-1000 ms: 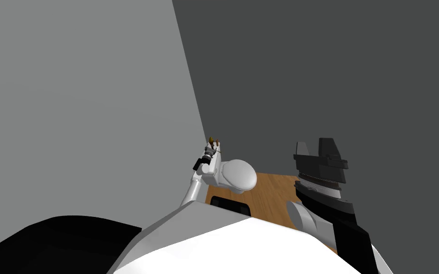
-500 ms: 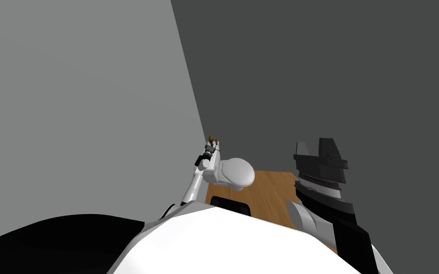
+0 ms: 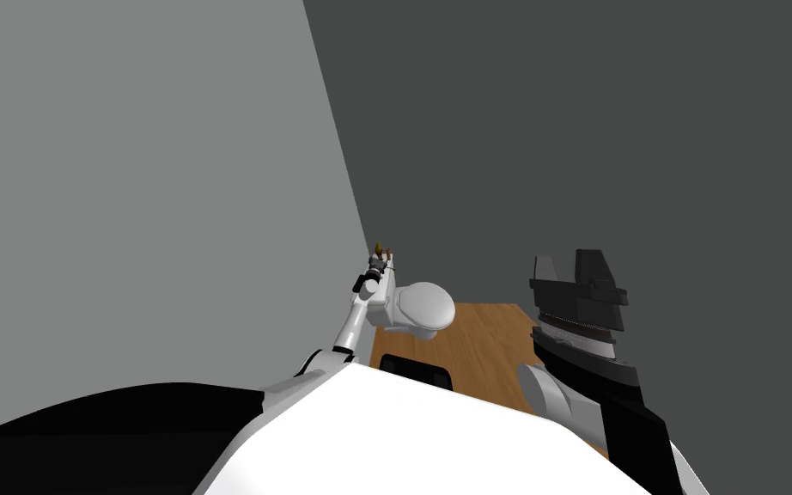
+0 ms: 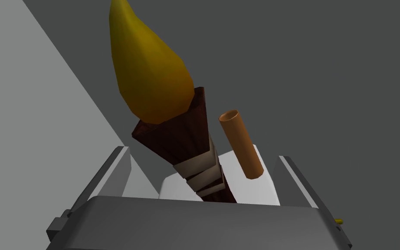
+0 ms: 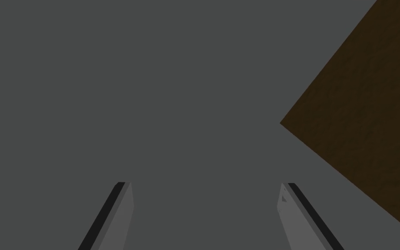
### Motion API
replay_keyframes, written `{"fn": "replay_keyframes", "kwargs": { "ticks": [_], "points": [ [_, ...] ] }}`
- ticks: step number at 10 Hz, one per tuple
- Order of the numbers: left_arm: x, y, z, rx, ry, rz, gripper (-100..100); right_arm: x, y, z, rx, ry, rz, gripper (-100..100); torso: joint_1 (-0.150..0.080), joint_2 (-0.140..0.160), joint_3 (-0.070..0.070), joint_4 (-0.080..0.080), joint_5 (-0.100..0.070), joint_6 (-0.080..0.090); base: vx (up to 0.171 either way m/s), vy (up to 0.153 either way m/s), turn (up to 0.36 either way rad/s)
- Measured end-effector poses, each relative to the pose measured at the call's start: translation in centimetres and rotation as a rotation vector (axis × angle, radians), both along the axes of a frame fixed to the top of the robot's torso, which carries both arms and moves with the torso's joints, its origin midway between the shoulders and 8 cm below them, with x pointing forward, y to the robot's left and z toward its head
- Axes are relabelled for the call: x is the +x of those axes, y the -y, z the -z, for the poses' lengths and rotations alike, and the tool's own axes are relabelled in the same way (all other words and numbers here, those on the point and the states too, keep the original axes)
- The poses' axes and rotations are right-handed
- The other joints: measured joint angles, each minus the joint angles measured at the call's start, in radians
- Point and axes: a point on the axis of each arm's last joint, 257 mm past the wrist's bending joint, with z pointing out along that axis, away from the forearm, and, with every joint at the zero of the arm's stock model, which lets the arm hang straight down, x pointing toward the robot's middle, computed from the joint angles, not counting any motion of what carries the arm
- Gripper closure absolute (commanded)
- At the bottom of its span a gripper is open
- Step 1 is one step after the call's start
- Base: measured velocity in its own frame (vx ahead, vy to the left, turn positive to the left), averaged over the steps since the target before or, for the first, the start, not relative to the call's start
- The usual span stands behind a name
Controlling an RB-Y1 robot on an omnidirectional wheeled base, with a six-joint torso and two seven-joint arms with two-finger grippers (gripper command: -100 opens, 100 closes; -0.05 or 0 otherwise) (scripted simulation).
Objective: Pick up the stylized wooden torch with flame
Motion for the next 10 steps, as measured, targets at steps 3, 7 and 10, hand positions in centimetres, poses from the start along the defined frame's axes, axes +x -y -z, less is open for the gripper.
{"fn": "replay_keyframes", "kwargs": {
  "ticks": [3,7,10],
  "points": [
    [1.7,0.0,0.0,-0.004,-0.009,-0.007,-100,0.0,0.0,0.0,0.000,0.000,0.000,0,-0.001,-0.005,-0.003,-0.001,0.000,-0.001,-0.040,-0.001,-0.035],
    [3.6,-1.2,-0.5,-0.016,-0.014,-0.040,-100,0.0,0.0,0.0,0.000,0.000,0.000,0,0.000,-0.004,-0.002,-0.001,0.000,-0.001,-0.061,0.002,-0.064],
    [5.3,-2.6,-1.3,-0.032,-0.017,-0.076,-100,0.0,0.0,0.0,0.000,0.000,0.000,0,-0.001,-0.002,-0.001,0.000,0.000,-0.001,-0.055,-0.001,-0.025]
  ]
}}
